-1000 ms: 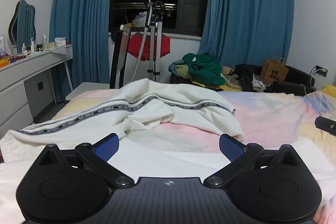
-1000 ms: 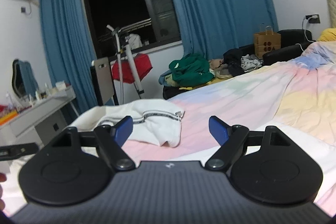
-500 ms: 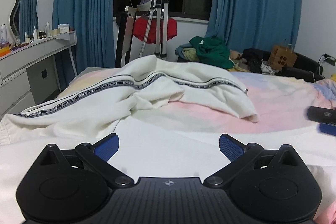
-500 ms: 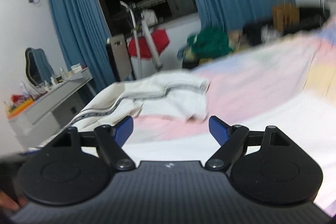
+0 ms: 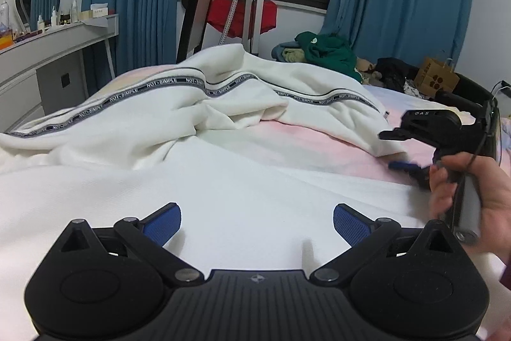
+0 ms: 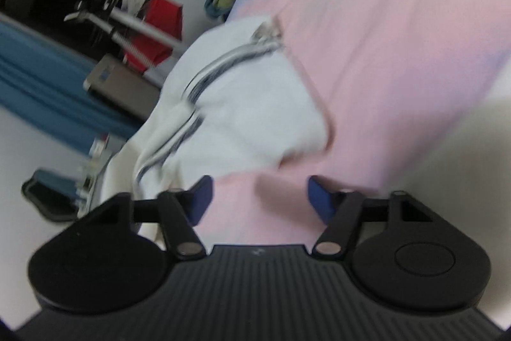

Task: Fold clothes
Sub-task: 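Grasp the pants edge with the right gripper and smooth the fold flat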

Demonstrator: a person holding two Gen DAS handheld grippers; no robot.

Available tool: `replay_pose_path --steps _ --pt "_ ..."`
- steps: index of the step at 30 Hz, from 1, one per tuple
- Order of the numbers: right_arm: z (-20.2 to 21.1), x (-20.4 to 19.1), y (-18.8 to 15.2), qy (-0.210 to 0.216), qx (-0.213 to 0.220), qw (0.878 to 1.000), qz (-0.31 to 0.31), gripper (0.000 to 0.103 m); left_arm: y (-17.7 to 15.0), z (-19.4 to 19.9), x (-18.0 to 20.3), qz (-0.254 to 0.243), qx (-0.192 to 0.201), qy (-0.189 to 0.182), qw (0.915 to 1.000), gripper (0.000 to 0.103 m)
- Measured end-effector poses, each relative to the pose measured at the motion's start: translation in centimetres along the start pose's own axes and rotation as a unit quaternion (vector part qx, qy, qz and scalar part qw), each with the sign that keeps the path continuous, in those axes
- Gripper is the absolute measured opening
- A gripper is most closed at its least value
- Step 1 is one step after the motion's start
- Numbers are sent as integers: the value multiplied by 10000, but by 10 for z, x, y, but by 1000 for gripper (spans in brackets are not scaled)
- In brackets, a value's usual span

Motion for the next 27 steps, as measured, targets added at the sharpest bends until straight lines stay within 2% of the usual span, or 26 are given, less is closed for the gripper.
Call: replay_pose_path --steps 1,2,4,6,7,9,12,18,21,25,27 --pt "-2 7 8 7 142 9999 -50 39 -2 -6 2 39 -108 -50 9999 102" --pt "-4 14 17 8 284 9995 -110 27 -4 -12 4 79 -218 -101 9997 102" --pt "-3 27 29 197 542 9967 -573 15 -9 -22 6 92 -381 -232 9990 102" --pt "-3 23 35 281 523 9967 -546 10 -13 -29 8 51 -429 -239 9988 102" --pt "1 16 38 269 578 9974 -323 9 -14 -31 9 26 -426 -204 9989 102" --pt "14 6 49 309 848 9958 -134 8 -15 -34 11 40 -458 -264 9986 102" --pt "40 8 73 346 1300 9901 -410 7 -15 -33 12 -4 -413 -333 9986 102" --pt "103 46 121 101 2236 9705 -899 6 -16 -26 14 -167 -298 -337 9988 102" --pt "119 65 142 -68 2416 9660 -916 6 -18 -23 18 -314 -234 -322 9987 102" --pt "141 76 159 -439 2430 9689 -154 6 -18 -21 24 -404 -204 -397 9982 102" --pt "155 89 164 -302 2614 9634 -504 6 -19 -20 27 -450 -208 -431 9978 102"
Point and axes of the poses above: each gripper's, at about its wrist camera, not at the fingertips, and z roughly against the way its jaws point, x to its right, y to its top, the point moved 5 cm from there along -z, roughly the way its jaws point, and after that the axes turned 10 degrees about y, right-handed, at the moved point
